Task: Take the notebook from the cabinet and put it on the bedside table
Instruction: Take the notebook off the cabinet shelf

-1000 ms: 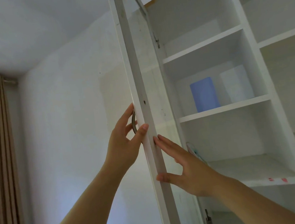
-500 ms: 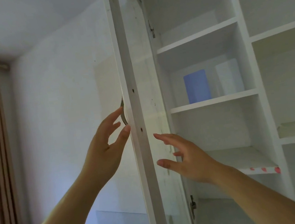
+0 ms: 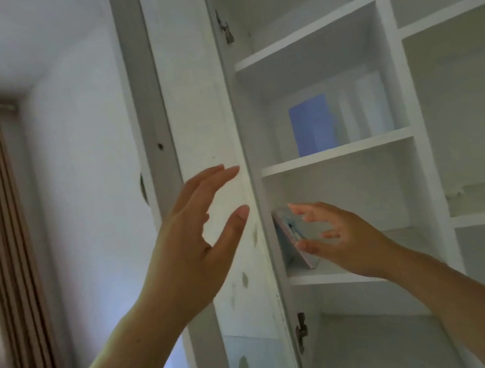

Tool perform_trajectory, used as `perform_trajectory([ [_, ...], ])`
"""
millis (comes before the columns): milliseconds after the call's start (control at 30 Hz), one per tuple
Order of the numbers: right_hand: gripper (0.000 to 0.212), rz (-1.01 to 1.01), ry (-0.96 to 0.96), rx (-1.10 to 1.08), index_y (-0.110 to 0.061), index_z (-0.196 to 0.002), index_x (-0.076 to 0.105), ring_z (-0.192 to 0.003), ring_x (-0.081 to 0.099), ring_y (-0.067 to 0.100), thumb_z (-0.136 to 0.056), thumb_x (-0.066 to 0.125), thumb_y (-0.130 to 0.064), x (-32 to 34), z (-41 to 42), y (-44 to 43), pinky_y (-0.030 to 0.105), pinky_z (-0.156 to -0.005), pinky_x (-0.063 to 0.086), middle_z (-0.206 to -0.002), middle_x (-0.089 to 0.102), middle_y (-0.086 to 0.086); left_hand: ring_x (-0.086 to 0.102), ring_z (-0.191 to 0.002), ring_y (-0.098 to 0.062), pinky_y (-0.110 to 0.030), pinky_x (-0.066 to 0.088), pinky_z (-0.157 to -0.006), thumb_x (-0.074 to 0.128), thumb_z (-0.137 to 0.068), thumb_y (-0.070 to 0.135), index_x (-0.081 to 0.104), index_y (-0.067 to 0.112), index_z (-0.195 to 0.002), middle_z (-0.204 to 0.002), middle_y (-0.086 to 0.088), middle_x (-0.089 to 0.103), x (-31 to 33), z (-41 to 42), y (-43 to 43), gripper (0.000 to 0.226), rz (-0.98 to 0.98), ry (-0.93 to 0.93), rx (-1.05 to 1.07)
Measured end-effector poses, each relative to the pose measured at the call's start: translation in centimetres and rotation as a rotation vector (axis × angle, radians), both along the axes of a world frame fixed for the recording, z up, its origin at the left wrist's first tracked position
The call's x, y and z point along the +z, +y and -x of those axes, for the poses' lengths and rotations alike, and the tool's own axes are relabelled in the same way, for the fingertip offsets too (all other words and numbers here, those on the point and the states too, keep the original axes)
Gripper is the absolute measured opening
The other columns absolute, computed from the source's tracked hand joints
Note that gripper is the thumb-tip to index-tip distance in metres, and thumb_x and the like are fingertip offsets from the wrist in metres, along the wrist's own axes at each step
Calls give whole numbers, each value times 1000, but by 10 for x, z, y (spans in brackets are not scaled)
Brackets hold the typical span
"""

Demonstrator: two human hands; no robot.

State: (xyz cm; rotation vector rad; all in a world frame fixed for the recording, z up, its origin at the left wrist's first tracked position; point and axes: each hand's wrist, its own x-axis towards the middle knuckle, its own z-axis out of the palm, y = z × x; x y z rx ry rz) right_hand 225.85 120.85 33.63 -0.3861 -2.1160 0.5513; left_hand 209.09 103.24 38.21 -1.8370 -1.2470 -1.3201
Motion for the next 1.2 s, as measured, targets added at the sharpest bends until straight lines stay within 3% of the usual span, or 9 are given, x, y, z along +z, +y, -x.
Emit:
perform_trajectory([
  [100,51,-15,-17,-43,-55,-122,38,-111,39,-18,-78,62,-49,-9,-28,23,5,-78,40,-119,44,-34,41,-121,5,-18,41,-93,47,-88,45,43,42,-128,-133,23,42,-17,-23,38,40,67,7,18],
  [233,58,-5,-28,-69,-52,-126,39,-116,40,-12,-72,60,-56,-27,-63,60,16,-89,39,-128,46,-24,40,-119,7,0,36,-87,47,-84,46,44,44,-126,-133,25,40,-50,-49,88,42,198,-54,42],
  [400,61,-7,-55,-71,-43,-130,40,-116,40,-9,-74,61,-53,-49,-95,102,20,-93,38,-130,45,-22,39,-115,10,0,33,-88,52,-86,38,50,33,-125,-127,26,39,-98,-69,139,40,275,-99,102],
  [567,58,-39,-99,-44,-43,-130,40,-115,38,-11,-77,61,-51,-61,-106,143,15,-93,35,-129,42,-23,44,-112,2,-14,36,-89,55,-87,34,49,33,-126,-126,22,40,-121,-72,177,39,321,-142,214],
  [733,58,-28,-94,-21,-39,-133,39,-118,38,-4,-80,61,-49,-62,-87,180,22,-98,35,-130,40,-22,46,-108,-1,-18,38,-88,54,-88,33,48,28,-128,-125,18,42,-122,-69,204,41,346,-149,309],
  [867,61,-20,-73,19,-31,-135,40,-116,39,-3,-80,62,-47,-62,-56,206,20,-96,34,-130,40,-19,49,-89,2,0,29,-76,55,-88,33,48,29,-126,-121,23,37,-122,-56,227,39,366,-82,385],
  [1000,62,-6,-70,36,-29,-135,38,-114,38,-4,-81,62,-46,-59,-22,233,8,-87,31,-128,39,-19,42,-98,7,6,25,-69,56,-87,31,49,31,-123,-119,25,36,-124,-37,255,37,359,-75,384],
  [1200,60,29,-46,14,-27,-135,39,-116,40,3,-82,62,-43,-44,25,278,19,-90,34,-129,39,-15,48,-103,1,-2,33,-74,55,-87,30,44,33,-127,-126,23,38,-126,-8,302,41,322,-109,354],
])
